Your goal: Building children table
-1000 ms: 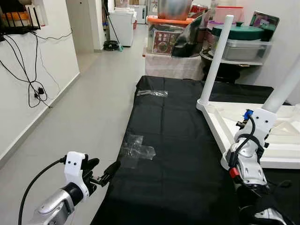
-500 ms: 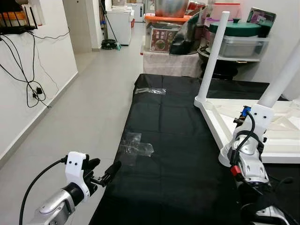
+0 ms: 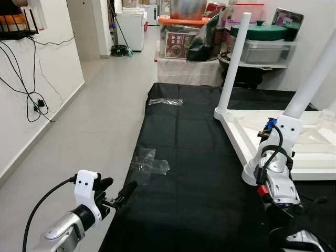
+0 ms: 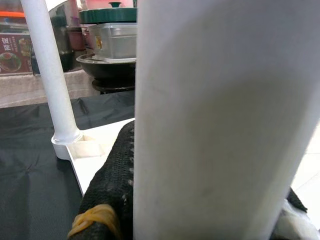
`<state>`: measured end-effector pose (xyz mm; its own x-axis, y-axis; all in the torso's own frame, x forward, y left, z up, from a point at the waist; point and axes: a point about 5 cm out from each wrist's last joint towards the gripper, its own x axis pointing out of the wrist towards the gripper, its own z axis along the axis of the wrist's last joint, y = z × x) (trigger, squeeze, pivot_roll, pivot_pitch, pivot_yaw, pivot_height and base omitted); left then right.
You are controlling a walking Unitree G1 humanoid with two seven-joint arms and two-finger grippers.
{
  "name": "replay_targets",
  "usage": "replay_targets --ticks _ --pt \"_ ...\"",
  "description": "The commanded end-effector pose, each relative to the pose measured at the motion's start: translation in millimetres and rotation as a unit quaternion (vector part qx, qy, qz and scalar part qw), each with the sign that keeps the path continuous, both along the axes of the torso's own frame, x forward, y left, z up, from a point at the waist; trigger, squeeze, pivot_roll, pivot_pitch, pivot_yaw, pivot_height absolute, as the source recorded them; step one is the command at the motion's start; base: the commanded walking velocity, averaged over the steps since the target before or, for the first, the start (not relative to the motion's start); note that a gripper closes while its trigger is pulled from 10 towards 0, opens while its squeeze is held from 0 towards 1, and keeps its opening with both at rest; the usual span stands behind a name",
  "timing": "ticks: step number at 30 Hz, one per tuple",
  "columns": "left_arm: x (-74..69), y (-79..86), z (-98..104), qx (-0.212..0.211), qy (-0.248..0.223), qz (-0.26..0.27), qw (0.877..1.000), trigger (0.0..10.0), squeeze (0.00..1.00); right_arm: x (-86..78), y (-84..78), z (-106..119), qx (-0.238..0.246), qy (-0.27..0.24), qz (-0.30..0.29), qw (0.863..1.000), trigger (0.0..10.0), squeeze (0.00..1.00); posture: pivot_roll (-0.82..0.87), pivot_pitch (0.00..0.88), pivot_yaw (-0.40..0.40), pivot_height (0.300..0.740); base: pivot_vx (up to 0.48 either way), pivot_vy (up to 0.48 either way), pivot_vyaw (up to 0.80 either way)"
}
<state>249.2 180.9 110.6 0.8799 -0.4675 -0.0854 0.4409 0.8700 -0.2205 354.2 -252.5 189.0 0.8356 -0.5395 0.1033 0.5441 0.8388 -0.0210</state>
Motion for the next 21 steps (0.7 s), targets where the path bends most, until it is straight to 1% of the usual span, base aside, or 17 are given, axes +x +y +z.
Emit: replay_targets --ticks 1,15,16,18,19,21 --pt "-0.2 -0.3 -2.8 0.006 0.006 -0.002 1.000 10.0 0.00 -0.4 10.2 -32.9 -0.065 0.108 0.048 0.991 10.0 0.00 0.05 0.000 -0.074 0.740 0.000 0.000 0.00" --pt "0.5 0.0 -2.6 0.007 0.005 -0.004 1.000 10.0 0.00 0.7 12.6 -31.7 -0.060 0.103 0.061 0.991 10.0 0.00 0.06 0.000 -0.071 0.740 0.000 0.000 0.00" --pt "0.5 0.0 -2.7 0.008 0.005 -0.004 1.000 10.0 0.00 0.6 12.9 -31.6 -0.057 0.101 0.062 0.991 10.0 0.04 0.06 0.000 -0.070 0.740 0.000 0.000 0.00" --pt "0.5 0.0 -2.7 0.008 0.005 -0.004 1.000 10.0 0.00 0.5 13.1 -31.5 -0.053 0.099 0.063 0.992 10.0 0.04 0.06 0.000 -0.070 0.740 0.000 0.000 0.00" --pt "0.5 0.1 -2.8 0.008 0.005 -0.004 1.000 10.0 0.00 0.3 13.2 -31.0 -0.051 0.096 0.064 0.992 10.0 0.94 0.06 0.000 -0.069 0.740 0.000 0.000 0.00" --pt "0.5 0.2 -2.8 0.008 0.005 -0.005 1.000 10.0 0.00 0.2 13.2 -30.6 -0.050 0.094 0.064 0.992 10.0 0.94 0.06 0.000 -0.069 0.740 0.000 0.000 0.00"
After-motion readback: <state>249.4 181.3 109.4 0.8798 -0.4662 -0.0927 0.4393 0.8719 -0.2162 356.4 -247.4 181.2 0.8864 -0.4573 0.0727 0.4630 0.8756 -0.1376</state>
